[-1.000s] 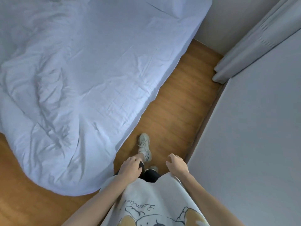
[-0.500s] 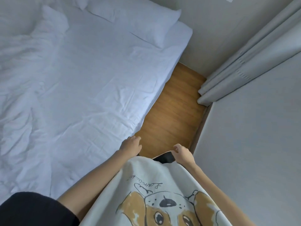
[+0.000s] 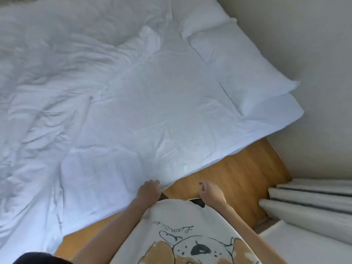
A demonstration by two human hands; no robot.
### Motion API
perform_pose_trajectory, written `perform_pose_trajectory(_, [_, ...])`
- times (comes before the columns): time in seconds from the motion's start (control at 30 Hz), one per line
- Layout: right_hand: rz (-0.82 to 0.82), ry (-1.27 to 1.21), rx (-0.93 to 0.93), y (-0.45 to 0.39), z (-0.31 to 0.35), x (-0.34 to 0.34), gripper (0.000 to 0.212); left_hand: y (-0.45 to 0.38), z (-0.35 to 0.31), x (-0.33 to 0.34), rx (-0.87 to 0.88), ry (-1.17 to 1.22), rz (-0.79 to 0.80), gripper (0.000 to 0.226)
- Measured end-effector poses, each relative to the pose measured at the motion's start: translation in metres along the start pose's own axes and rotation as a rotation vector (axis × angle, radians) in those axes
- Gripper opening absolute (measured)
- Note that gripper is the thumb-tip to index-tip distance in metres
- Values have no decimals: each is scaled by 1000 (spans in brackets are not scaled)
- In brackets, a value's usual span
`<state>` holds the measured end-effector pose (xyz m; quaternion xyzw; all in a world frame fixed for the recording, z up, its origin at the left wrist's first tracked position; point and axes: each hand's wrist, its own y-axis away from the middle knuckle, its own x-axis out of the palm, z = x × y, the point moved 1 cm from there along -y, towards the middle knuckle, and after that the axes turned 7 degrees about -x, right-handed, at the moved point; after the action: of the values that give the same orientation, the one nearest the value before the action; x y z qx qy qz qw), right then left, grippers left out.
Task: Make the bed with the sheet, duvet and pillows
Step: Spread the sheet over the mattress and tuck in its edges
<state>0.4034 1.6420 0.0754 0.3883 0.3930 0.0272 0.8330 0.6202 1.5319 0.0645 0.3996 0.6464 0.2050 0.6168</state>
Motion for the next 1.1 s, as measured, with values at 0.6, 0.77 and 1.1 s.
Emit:
perform_pose_trajectory(0.6, [189,380,-318,-113,62,-98,34,-21,-33,-33,-282,374,-78,46])
perform_pose_trajectory(0.77, [152,425,-411,-143,140,-84,35,-50,37,-87,-251,264,-192,45])
perform_pose_trajectory(1.1, [201,569,-599,-230,297,-74,35,-81,137,-155,-446,471,-314,46])
